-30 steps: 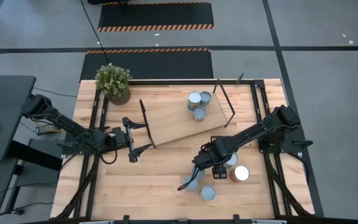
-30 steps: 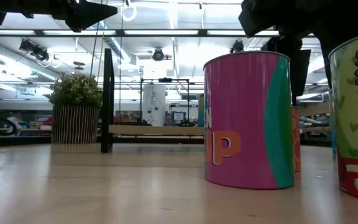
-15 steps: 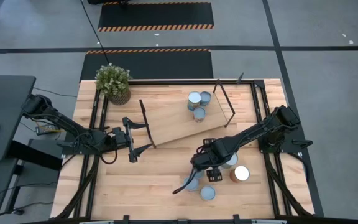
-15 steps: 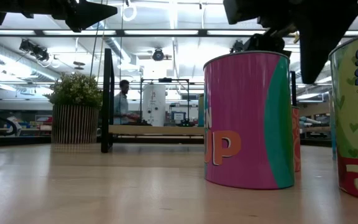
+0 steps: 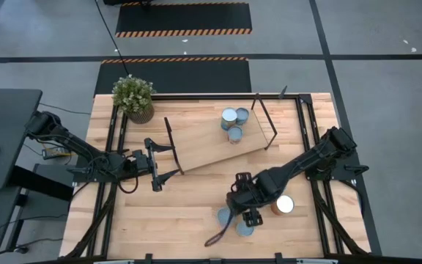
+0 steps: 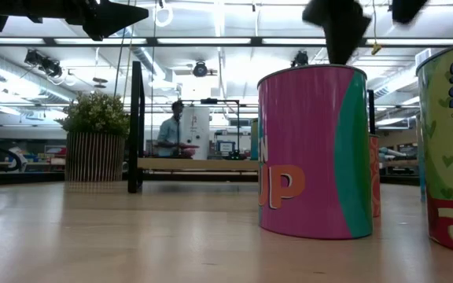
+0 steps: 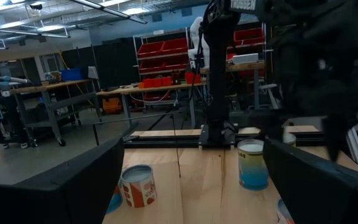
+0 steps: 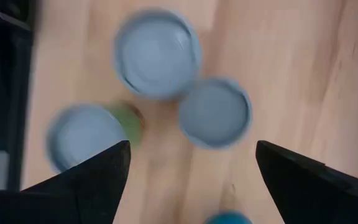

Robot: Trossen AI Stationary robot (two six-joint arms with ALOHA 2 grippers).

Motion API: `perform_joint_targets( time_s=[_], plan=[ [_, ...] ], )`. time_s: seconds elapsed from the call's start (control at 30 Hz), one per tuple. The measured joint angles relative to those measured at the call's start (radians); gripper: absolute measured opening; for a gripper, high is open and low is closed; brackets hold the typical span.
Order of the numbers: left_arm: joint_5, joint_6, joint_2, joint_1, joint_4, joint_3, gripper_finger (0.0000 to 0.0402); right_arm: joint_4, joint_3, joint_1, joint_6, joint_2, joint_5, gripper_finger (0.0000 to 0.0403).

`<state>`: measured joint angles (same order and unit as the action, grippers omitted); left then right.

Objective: Pick and place cans onto a shelf
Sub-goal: Put the green can on the shelf

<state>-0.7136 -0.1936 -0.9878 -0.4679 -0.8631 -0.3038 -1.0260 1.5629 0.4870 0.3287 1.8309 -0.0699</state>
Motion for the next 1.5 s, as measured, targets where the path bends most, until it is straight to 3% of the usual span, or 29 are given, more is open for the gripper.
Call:
perform_joint_targets(
  time_s=[0.2, 0.6, 0.77, 0.93, 1.07, 1.2, 1.5],
  plan=[
    [0.0, 0.0, 0.0, 0.0, 0.0, 0.0, 0.0389, 0.121, 0.009, 0.052, 0.07, 0.0, -0.031, 0.0354],
    [0.0, 0.007, 0.0, 0.0, 0.0, 0.0, 0.0389, 0.154, 0.008, 0.181, 0.15, 0.035, -0.078, 0.0354],
    [0.0, 0.008, 0.0, 0.0, 0.001, 0.0, 0.0389, 0.102, 0.002, 0.227, 0.143, 0.035, -0.099, 0.0354],
    [0.0, 0.008, 0.0, 0.0, 0.001, 0.0, 0.0389, -0.059, -0.005, 0.268, 0.151, 0.035, -0.117, 0.0354],
    [0.0, 0.008, 0.0, 0.0, 0.0, 0.0, 0.0389, -0.055, -0.054, 0.288, 0.168, 0.034, -0.108, 0.0354],
    [0.0, 0.008, 0.0, 0.0, -0.001, 0.0, 0.0389, 0.032, -0.13, 0.292, 0.197, 0.034, -0.068, 0.0354],
    [0.0, 0.008, 0.0, 0.0, -0.001, 0.0, 0.0389, 0.356, -0.29, 0.273, 0.206, 0.035, -0.089, 0.0354]
  ],
)
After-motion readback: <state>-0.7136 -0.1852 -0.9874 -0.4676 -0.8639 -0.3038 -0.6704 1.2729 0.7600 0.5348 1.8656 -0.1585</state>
